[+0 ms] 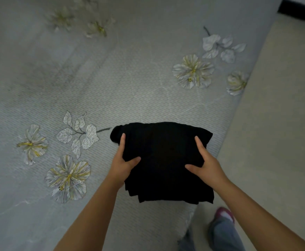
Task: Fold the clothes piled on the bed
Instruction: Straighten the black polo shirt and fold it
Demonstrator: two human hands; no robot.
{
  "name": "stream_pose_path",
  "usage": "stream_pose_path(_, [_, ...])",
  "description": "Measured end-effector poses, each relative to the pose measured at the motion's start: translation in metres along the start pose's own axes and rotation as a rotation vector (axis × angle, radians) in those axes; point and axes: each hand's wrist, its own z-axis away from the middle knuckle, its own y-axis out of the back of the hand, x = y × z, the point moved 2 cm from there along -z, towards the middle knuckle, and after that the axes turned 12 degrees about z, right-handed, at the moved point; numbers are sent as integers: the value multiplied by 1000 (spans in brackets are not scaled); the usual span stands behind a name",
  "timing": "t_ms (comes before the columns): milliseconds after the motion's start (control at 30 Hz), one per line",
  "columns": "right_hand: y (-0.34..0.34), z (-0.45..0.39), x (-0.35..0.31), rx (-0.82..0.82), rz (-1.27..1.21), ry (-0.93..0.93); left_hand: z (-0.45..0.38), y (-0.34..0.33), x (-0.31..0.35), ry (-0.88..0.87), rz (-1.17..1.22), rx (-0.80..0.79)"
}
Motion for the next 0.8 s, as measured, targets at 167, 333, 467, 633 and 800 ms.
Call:
stream_pose_path(167, [91, 12, 0, 120, 28, -30, -3, -72, 59, -53, -114, -68])
stream_pose_path(333, [216, 17, 0, 215, 0, 26, -8, -178, 146, -234, -240, -82])
stream_pose_path(467, [343, 17, -1, 270, 13, 92, -9, -280, 219, -383, -315, -61])
stream_pose_path(633, [501, 18, -1, 393, 82, 154, -18, -408, 310, -532, -342, -84])
stream_pose_path(800, [632, 15, 9, 526, 83, 181, -38, -519, 390, -644, -315, -177])
